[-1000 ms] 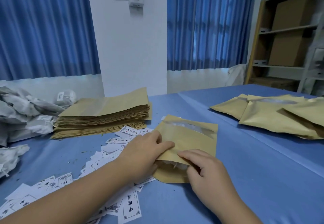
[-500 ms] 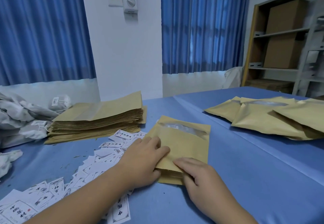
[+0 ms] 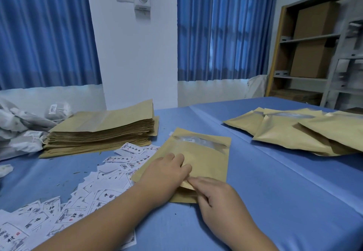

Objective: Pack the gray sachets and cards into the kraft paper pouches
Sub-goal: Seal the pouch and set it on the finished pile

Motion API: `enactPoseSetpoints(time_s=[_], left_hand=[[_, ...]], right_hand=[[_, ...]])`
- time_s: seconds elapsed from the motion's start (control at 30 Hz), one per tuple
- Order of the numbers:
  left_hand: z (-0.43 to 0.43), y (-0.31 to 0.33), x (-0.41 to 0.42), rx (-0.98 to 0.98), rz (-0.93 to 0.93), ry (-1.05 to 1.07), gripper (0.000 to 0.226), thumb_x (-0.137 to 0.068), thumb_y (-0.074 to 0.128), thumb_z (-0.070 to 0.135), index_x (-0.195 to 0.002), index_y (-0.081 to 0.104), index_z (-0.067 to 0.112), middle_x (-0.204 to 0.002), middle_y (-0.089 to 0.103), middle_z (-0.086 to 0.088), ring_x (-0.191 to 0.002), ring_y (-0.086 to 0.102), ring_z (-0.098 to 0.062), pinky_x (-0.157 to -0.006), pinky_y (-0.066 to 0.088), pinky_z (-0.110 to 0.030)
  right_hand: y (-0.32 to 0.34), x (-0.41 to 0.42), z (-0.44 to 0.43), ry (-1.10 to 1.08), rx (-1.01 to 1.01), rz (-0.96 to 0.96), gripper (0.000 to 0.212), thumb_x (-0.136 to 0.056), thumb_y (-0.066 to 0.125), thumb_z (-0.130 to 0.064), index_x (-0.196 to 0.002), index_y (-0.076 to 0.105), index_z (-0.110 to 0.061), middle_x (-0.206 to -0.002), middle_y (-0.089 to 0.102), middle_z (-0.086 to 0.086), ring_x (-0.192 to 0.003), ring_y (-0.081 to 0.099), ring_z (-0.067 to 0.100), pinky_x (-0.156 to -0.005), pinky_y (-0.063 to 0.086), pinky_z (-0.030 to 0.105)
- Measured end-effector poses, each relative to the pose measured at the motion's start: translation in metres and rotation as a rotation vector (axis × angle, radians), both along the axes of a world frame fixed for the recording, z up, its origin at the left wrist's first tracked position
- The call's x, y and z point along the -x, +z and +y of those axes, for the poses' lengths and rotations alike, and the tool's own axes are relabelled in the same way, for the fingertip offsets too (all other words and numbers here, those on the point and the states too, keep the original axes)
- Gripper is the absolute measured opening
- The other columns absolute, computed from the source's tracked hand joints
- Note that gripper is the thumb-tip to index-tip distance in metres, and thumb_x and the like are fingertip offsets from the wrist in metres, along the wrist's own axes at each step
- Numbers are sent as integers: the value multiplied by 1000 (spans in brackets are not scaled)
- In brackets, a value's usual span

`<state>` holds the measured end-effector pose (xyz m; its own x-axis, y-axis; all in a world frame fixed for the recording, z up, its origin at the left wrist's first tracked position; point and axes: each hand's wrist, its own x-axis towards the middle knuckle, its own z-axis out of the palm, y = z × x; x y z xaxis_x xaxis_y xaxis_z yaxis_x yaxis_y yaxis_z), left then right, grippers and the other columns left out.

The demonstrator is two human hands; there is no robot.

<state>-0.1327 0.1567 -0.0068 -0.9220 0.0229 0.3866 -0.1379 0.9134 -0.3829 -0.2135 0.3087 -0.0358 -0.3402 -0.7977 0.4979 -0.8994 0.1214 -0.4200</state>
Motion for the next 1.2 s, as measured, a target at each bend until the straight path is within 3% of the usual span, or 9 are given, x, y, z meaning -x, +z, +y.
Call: enactPoseSetpoints(time_s=[0.1, 0.23, 0.33, 0.43, 0.53, 0.6, 0.93, 1.07, 1.2], left_hand=[[-18, 0, -8, -226, -40, 47, 31, -81, 57, 14, -110, 57, 24, -109, 50, 2, -97, 52, -19, -65, 38, -29], [-33, 0, -25, -534, -98, 20, 47, -84, 54, 18, -127, 59, 34, -124, 50, 15, -115, 46, -5, -95, 38, -19], [-33, -5, -35, -496, -186, -9, 46, -96, 46, 24, -141, 47, 31, -146, 42, 15, -132, 36, -4, -107, 28, -16], [-30, -16, -42, -471, -343, 21, 50, -104, 31, 29, -153, 22, 27, -161, 14, 11, -146, 15, -6, -117, 13, -19], [-28, -19, -49, -589, -438, 36, 54, -105, 23, 40, -155, 6, 29, -160, -7, 14, -144, -11, 4, -114, -9, -16], [-27, -18, -51, -659, -454, 33, 52, -105, 22, 42, -154, 7, 34, -159, -9, 17, -143, -15, 5, -113, -12, -17], [-9, -16, -46, -525, -507, 164, 49, -104, 18, 47, -151, 7, 45, -162, -9, 5, -149, -10, -17, -119, -4, -39], [-4, -14, -44, -555, -521, 197, 48, -103, 17, 50, -150, 9, 47, -162, -9, 3, -149, -10, -19, -118, -3, -43], [0, -12, -44, -507, -535, 230, 50, -102, 16, 51, -151, 8, 45, -162, -9, 0, -149, -8, -22, -119, 1, -47]], right_hand=[[-4, 4, 0, -24, -72, 17, 52, -83, 38, -18, -128, 57, -35, -131, 56, -18, -123, 48, 4, -100, 41, 22], [-9, 11, 0, -33, -144, -20, 50, -89, 44, -16, -134, 53, -38, -144, 42, -24, -136, 25, -11, -103, 15, 1], [-11, 13, 1, -30, -194, -1, 47, -90, 43, -18, -133, 55, -35, -145, 39, -24, -137, 25, -11, -103, 14, 2], [-12, 11, 2, -37, -235, 58, 41, -92, 41, -31, -129, 57, -28, -147, 37, -25, -138, 23, -8, -107, 27, 12], [-11, 9, 4, -47, -297, 114, 46, -92, 34, -46, -126, 51, -20, -143, 43, -16, -138, 23, -6, -102, 41, 28], [-9, 8, 6, -42, -317, 125, 43, -95, 33, -43, -127, 50, -21, -142, 44, -16, -140, 21, -6, -103, 40, 28], [-2, 4, 5, -50, -366, 252, 41, -99, 27, -35, -129, 52, -19, -138, 48, -7, -139, 26, -1, -98, 44, 32], [4, -1, -2, -83, -417, 426, 43, -98, 24, -35, -121, 56, -17, -129, 54, -3, -126, 44, 13, -85, 49, 35], [2, -7, -7, -104, -389, 519, 42, -97, 22, -38, -99, 57, -14, -102, 57, -2, -112, 52, 19, -68, 40, 32]])
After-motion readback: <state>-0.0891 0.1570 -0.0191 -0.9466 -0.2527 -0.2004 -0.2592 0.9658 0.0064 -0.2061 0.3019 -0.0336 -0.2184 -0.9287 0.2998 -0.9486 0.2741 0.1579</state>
